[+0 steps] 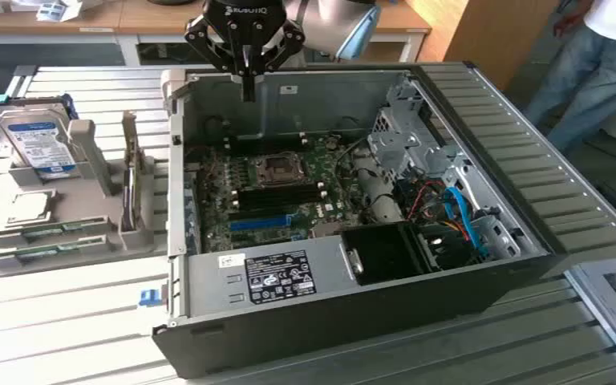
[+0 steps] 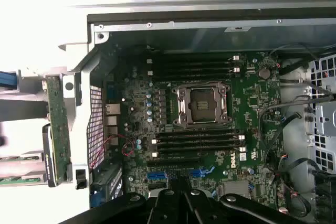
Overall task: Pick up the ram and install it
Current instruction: 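Reach for the ram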
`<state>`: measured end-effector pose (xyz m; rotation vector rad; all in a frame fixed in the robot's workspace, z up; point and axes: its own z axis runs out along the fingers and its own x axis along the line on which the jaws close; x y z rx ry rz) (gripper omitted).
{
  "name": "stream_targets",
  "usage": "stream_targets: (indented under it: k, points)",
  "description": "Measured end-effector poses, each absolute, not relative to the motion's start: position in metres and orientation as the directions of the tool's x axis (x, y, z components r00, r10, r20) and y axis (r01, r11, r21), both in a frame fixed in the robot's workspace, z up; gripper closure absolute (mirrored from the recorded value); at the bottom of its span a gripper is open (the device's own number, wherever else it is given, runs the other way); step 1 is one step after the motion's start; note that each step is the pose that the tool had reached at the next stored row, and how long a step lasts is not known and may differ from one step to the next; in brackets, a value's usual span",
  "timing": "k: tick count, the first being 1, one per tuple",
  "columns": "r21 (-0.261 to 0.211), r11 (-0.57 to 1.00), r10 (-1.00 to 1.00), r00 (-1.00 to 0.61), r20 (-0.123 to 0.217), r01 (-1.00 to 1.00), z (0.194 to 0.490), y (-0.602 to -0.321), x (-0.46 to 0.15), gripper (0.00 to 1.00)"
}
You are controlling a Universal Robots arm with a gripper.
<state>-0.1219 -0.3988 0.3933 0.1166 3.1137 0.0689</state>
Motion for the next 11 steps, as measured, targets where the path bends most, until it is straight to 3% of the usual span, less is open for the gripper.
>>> stream_targets:
  k: [11]
  points:
    - [0.045, 0.996, 0.075, -0.997, -0.023, 0.074, 0.3933, -0.3988, -0.1219, 0.9]
